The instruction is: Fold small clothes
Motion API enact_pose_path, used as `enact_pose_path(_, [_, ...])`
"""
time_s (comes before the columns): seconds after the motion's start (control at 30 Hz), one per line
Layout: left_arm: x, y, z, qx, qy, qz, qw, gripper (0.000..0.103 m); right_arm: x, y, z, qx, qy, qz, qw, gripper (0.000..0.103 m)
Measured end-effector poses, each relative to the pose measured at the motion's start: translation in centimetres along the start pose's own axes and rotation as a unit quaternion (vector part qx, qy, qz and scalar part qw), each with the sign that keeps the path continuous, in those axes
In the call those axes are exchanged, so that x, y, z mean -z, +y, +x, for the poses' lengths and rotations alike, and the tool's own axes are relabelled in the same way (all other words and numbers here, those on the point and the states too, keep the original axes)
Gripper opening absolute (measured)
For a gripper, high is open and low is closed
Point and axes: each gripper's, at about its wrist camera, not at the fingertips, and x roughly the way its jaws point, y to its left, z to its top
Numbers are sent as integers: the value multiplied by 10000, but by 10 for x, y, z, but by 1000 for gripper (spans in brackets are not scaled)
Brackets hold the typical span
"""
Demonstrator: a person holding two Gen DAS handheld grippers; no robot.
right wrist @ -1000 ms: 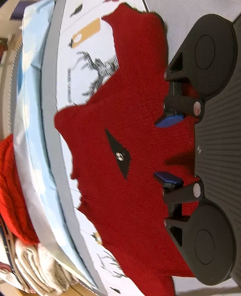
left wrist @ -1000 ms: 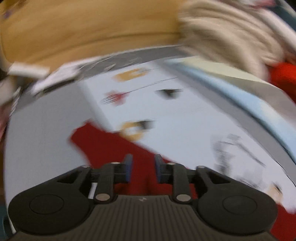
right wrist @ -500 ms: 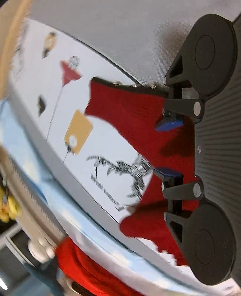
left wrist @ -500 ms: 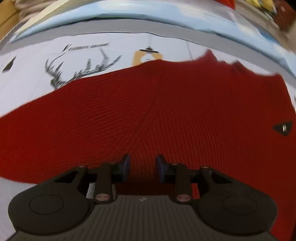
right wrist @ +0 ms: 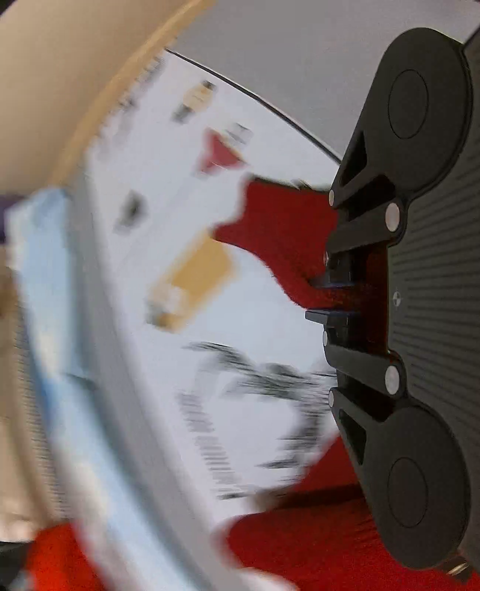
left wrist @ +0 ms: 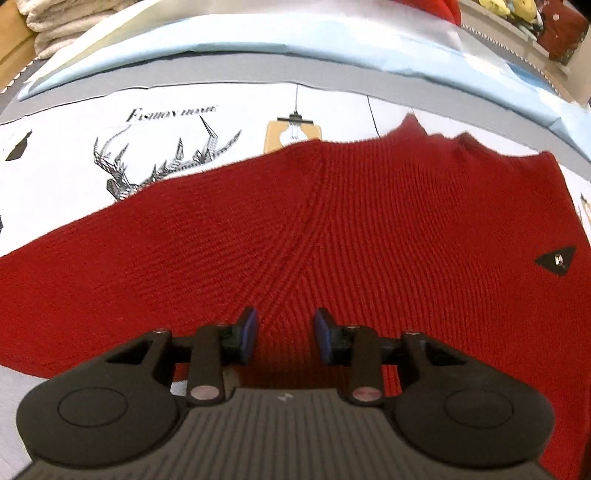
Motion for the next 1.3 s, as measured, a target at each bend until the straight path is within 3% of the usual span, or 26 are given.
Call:
enact_pose_path(0.13, [-2, 2, -4, -5, -63, -36, 10000, 38, -40, -61, -23, -593, -1461, 410, 9866, 10])
enact_pose_path(0.23, [-1, -2, -4, 12, -65, 40, 10000, 38, -52, -118, -18, -402, -2209, 803, 9711, 9])
enact_pose_path(0.3, [0, -3, -2, 20, -35, 45, 10000, 38, -49, -154, 9, 41, -1955, 1188, 9735, 9])
enact_pose_path(0.37, [0, -1, 1, 21, 13, -41, 10000, 39, -34, -191, 47, 171, -1206, 1923, 9737, 9])
enact_pose_path(0.43, [-1, 5, 4, 37, 53, -201, 9998, 42, -14, -210, 74, 149, -765, 2251, 9712, 9])
enact_pose_path(0.57, [0, 29, 6, 33, 151, -958, 9953, 53, 2, -220, 99, -198, -462, 2461, 9679, 15])
enact_pose_path(0.63, [7, 50, 5, -42, 321, -1815, 9829, 55, 0, -223, 107, -202, -356, 2587, 9651, 22])
enact_pose_path(0.73, [30, 83, 0, -127, 620, -3136, 9474, 55, 1, -225, 108, -153, -262, 2716, 9619, 26])
enact_pose_path(0.87, [52, 111, 6, -248, 845, -4038, 9106, 55, -5, -215, 112, -95, -272, 2664, 9634, 28])
enact_pose_path(0.9, [52, 117, 8, -213, 814, -4164, 9053, 55, -6, -214, 111, -55, -274, 2659, 9636, 28])
enact_pose_path(1.03, [43, 125, 8, -179, 421, -4324, 9005, 55, -2, -209, 105, 118, -220, 2845, 9584, 27])
enact_pose_path(1.17, [41, 122, 12, -272, 214, -4206, 9066, 52, 8, -191, 91, 215, -67, 2837, 9586, 28])
enact_pose_path(1.23, [39, 118, 12, -383, 41, -4003, 9156, 35, 12, -183, 88, 32, 0, 2879, 9577, 29])
enact_pose_path(1.3, [35, 118, 16, -402, -73, -3872, 9211, 25, 12, -176, 88, 6, 24, 2815, 9596, 30])
